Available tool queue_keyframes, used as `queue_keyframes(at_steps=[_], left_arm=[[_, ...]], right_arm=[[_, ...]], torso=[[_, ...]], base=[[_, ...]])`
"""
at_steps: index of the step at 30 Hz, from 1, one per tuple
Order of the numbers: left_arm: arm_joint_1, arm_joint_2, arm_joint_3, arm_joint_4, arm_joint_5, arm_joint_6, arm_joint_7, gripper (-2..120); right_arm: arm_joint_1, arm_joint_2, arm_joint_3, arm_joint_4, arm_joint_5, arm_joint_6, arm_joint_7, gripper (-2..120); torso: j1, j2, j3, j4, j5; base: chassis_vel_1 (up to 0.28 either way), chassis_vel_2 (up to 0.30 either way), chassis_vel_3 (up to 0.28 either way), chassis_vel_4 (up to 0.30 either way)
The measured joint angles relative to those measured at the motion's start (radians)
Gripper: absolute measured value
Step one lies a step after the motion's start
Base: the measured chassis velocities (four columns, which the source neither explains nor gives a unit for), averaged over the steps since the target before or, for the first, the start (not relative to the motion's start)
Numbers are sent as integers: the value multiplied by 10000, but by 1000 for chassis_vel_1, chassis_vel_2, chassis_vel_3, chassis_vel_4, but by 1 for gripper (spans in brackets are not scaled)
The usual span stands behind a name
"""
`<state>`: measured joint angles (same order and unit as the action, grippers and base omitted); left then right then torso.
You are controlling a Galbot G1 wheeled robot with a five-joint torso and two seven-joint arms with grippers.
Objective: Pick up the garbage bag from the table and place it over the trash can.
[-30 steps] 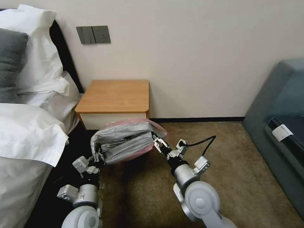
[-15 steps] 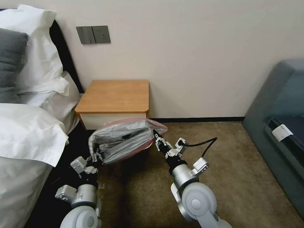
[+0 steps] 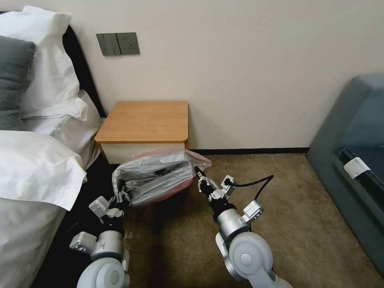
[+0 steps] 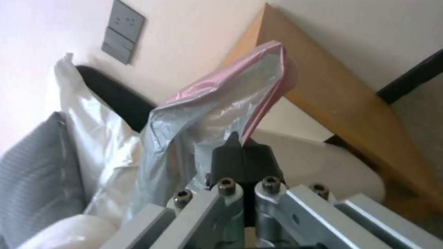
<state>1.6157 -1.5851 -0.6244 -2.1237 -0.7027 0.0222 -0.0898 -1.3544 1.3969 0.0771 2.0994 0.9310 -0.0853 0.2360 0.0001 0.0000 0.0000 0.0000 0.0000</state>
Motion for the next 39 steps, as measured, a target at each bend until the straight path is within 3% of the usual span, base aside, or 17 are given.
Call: queue_keyframes(at_steps=[13, 20, 31, 34, 39], left_arm=[[-67, -197, 64, -404, -519, 287, -156, 7], [335, -93, 271, -1055, -1207, 856, -117, 7], [576, -41, 347, -1091, -1163, 997, 20, 7], [409, 8, 136, -916, -942, 995, 15, 7], [248, 196, -125, -632, -602, 988, -16, 7]], right_arm=[[-341, -42, -8, -295, -1164, -36, 116, 0], [319, -173, 74, -1273, -2440, 658, -326, 0], [775, -494, 166, -1946, -4848, 1533, -628, 0], [336, -706, 440, -2036, -6924, 2322, -968, 14], [-166, -1043, 807, -1842, -8453, 2865, -1138, 28]], torso=[[-1, 0, 0, 0, 0], [0, 0, -1, -2, 1], [-1, 0, 0, 1, 1], [0, 0, 0, 0, 2], [0, 0, 0, 0, 0]], base=[[0, 0, 0, 0], [0, 0, 0, 0], [0, 0, 0, 0], [0, 0, 0, 0], [0, 0, 0, 0]])
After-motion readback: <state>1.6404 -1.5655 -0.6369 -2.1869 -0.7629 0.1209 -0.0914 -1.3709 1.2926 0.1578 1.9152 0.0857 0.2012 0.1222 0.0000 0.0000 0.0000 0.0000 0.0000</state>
